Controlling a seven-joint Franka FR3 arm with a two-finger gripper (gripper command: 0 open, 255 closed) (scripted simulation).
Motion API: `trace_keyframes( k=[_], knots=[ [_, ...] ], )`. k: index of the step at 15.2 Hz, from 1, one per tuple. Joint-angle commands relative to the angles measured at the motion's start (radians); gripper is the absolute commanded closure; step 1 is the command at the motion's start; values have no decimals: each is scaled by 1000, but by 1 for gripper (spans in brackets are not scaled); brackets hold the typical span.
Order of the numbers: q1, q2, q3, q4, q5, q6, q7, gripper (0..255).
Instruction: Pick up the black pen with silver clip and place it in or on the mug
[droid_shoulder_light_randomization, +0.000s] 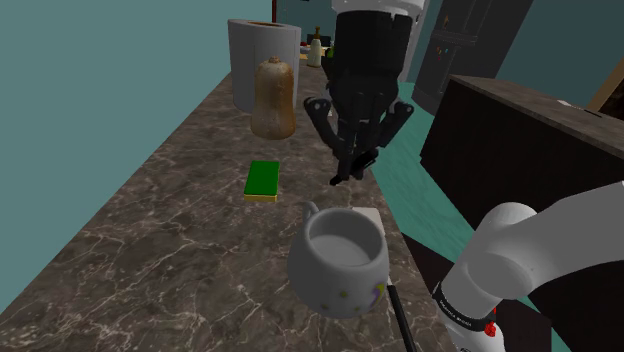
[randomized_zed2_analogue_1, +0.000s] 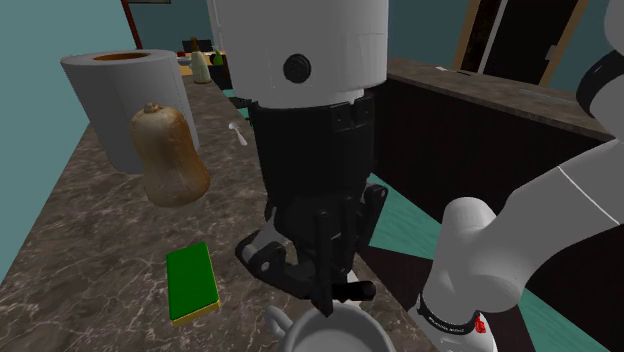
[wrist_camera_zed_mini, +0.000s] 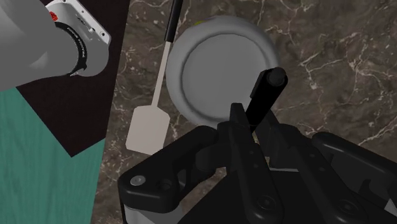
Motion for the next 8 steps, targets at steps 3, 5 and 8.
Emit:
trace_keyframes(
  k=[3, 5, 8],
  knots=[
    [6, -29, 4, -75, 9, 46, -18, 255],
    [9, -41, 7, -111, 13, 69, -26, 255],
    [12, -52, 10, -145, 18, 92, -33, 255]
  ],
)
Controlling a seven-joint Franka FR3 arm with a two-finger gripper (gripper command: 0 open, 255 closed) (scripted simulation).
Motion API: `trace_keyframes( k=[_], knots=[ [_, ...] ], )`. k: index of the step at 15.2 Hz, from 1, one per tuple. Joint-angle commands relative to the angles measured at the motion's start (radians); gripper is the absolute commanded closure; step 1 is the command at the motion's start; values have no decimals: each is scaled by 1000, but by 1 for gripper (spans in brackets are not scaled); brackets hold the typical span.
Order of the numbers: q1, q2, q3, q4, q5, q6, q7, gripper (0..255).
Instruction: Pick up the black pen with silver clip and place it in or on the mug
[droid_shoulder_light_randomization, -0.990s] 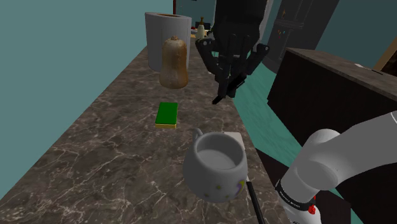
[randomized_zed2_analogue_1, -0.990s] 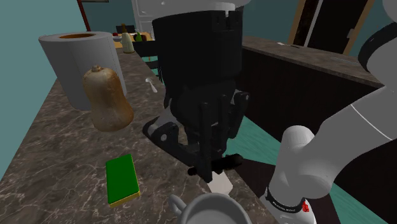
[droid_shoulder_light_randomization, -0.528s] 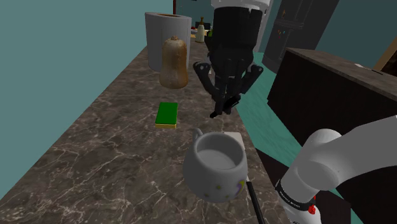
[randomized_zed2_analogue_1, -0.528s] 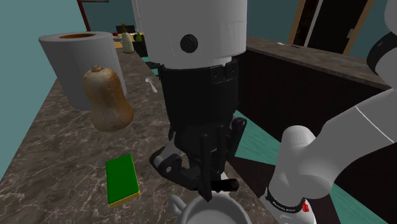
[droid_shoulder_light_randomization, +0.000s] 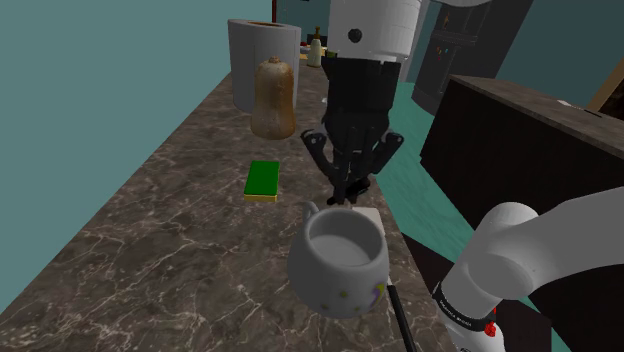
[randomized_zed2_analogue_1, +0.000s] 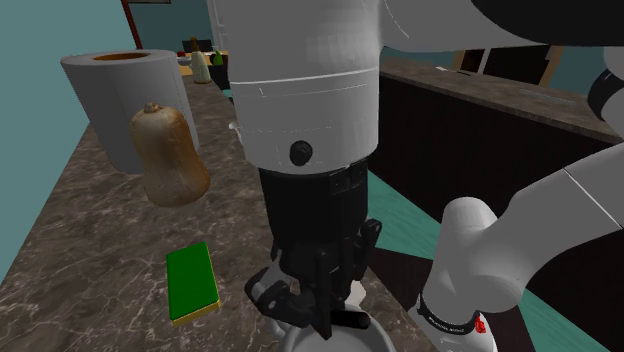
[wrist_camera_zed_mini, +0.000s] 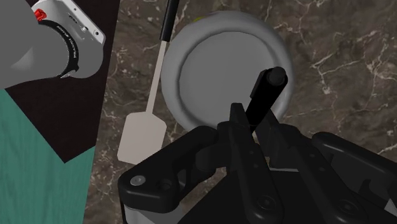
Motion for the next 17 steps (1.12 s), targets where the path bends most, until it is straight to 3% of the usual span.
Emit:
trace_keyframes(
  k=[1, 7, 8, 13, 17],
  knots=[
    [1, -4, 0, -12, 1, 8, -4, 255],
    [1, -4, 0, -12, 1, 7, -4, 255],
    [1, -4, 0, -12, 1, 7, -4, 0],
    [1, -4, 0, -12, 1, 7, -4, 0],
    [-18, 64, -21, 158, -29, -98, 20, 0]
  ],
)
